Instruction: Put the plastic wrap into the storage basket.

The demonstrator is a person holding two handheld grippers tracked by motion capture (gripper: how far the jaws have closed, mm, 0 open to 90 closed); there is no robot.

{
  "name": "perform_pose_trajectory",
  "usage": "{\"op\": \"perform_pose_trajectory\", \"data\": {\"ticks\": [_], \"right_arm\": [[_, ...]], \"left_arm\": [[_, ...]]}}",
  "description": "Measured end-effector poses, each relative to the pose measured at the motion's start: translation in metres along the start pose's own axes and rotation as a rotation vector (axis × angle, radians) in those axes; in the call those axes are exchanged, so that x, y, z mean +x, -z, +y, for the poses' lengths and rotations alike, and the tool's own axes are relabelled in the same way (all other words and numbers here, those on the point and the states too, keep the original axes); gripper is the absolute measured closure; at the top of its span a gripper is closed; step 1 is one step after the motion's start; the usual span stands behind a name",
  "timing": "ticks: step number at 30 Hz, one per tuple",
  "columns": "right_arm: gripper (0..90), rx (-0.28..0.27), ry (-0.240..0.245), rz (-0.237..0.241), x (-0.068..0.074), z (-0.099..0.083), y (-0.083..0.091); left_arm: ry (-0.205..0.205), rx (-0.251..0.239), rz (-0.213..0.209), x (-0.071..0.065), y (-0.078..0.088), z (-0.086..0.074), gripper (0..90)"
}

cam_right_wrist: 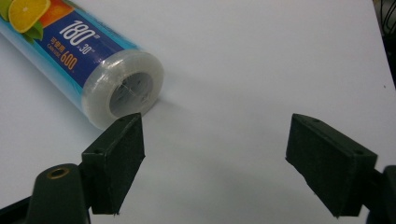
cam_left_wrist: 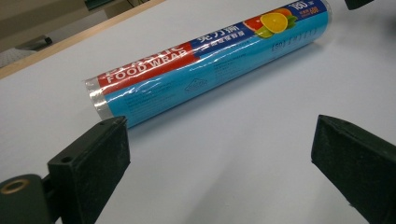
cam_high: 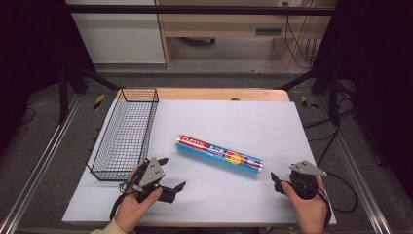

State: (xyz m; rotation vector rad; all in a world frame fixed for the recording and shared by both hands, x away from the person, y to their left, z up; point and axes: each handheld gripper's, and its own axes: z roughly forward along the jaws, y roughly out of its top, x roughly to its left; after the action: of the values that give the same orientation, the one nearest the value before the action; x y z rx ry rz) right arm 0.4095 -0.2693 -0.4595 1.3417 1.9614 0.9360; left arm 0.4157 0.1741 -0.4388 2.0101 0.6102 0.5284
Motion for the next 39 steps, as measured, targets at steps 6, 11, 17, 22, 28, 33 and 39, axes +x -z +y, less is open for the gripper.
{"op": "perform_pose_trajectory", "data": {"ticks": [6, 11, 17, 22, 28, 33, 39], "right_arm": [[21.1, -0.002, 0.078, 0.011, 0.008, 0.007, 0.002], [15.8, 0.028, 0.159, 0.018, 0.02, 0.025, 0.007], [10.7, 0.077, 0.252, 0.07, 0.034, 0.063, 0.01], [11.3, 0.165, 0.338, 0.132, 0.045, 0.098, -0.002], [10.5, 0.172, 0.404, 0.196, 0.059, 0.123, -0.015], [10.2, 0.178, 0.439, 0.252, 0.074, 0.134, -0.031], [8.0, 0.225, 0.479, 0.322, 0.094, 0.133, -0.055]], "left_arm": [[-0.011, 0.008, 0.011, 0.0, 0.0, -0.001, 4.5], [-0.013, 0.009, -0.004, 0.001, 0.001, -0.003, 4.5], [-0.015, -0.003, -0.02, 0.002, 0.006, -0.003, 4.5], [0.023, -0.038, -0.013, 0.002, 0.002, -0.006, 4.5], [-0.004, -0.023, -0.016, -0.002, -0.005, -0.006, 4.4], [-0.027, -0.026, 0.001, -0.006, -0.002, -0.006, 4.4], [-0.04, -0.024, 0.029, -0.008, 0.001, -0.006, 4.4]]}}
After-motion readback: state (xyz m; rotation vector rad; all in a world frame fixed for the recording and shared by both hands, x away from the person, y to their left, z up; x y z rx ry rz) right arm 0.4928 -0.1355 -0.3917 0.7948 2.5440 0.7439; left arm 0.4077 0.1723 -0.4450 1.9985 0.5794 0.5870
